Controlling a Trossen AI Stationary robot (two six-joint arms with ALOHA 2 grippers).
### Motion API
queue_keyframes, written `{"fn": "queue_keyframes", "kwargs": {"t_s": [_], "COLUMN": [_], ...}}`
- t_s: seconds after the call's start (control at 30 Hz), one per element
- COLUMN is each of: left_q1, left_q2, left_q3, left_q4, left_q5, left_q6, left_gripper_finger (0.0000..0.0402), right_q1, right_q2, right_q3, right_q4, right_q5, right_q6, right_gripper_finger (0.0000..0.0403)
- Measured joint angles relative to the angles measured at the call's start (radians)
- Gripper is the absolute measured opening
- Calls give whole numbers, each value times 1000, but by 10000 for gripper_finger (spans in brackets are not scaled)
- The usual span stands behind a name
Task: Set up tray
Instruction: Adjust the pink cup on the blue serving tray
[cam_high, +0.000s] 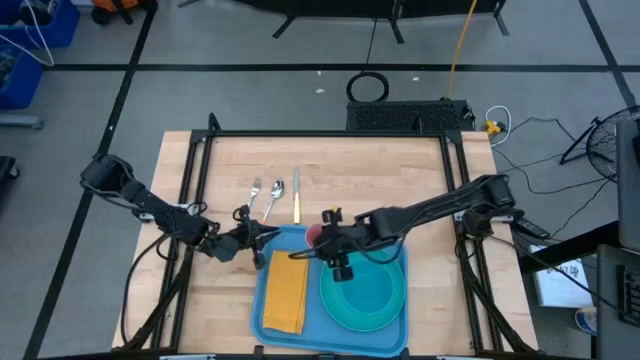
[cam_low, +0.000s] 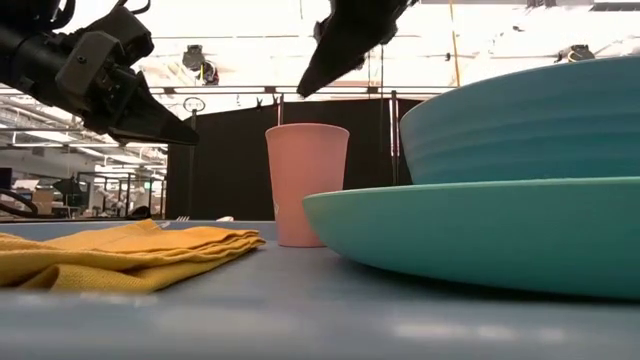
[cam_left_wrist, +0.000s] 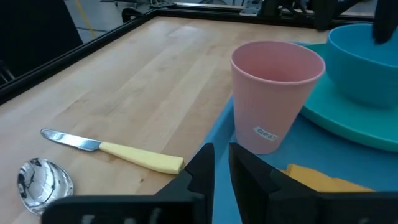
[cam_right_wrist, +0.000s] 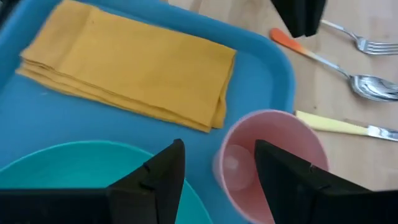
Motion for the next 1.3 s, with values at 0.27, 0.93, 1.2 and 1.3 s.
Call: {"fn": "queue_keyframes", "kwargs": {"t_s": [0.27, 0.93, 1.2, 1.3], "left_q1": [0, 0, 0, 0], "left_q2": [0, 0, 0, 0], "left_q3": [0, 0, 0, 0], "left_q4": [-1, -1, 0, 0], "left_q5": [20, 29, 29, 28], "left_q6": [3, 35, 34, 34], "left_gripper_finger": [35, 32, 46, 46], "right_q1": [-26, -31, -32, -42], "right_q2": [72, 70, 96, 99], "right_q3": [34, 34, 31, 35], "right_q4": [-25, -21, -30, -38], "right_q5": [41, -22, -44, -48], "right_q6": [26, 50, 56, 82], "right_gripper_finger": [175, 130, 139, 163]}}
